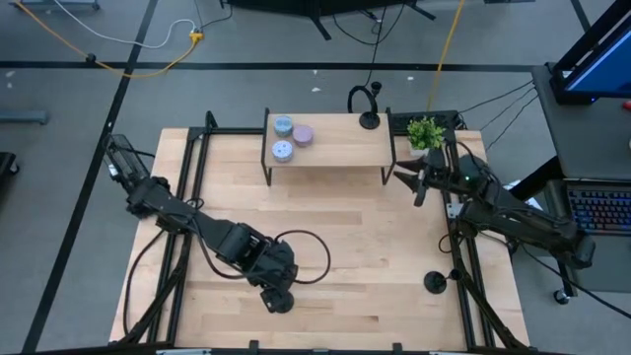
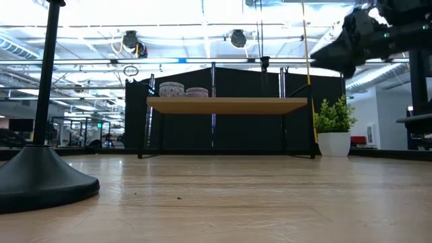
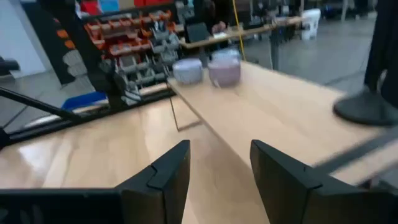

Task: Pick & Place candle stick holders
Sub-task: Put the left black candlestick holder on the shelf

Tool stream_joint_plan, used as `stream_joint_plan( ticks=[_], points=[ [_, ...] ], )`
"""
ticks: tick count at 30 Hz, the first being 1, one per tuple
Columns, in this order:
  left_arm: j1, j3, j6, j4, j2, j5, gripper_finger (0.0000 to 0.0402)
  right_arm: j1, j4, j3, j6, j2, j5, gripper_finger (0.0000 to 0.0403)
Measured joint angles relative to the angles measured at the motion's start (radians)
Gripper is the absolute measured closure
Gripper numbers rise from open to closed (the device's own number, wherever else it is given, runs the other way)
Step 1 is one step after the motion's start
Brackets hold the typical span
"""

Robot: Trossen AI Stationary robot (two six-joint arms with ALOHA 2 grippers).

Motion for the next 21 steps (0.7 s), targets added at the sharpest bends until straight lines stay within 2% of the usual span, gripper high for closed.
stream_joint_plan(
  ticks=[10,21],
  points=[
    [0.001,-0.015,0.01,-0.052,0.036,0.011,0.016,0.001,0.028,0.009,0.002,-0.006,-0.004,0.0243],
    [0.001,-0.031,0.021,-0.029,0.044,0.021,0.0161,0.001,0.022,0.008,0.004,-0.006,-0.004,0.0243]
  ],
)
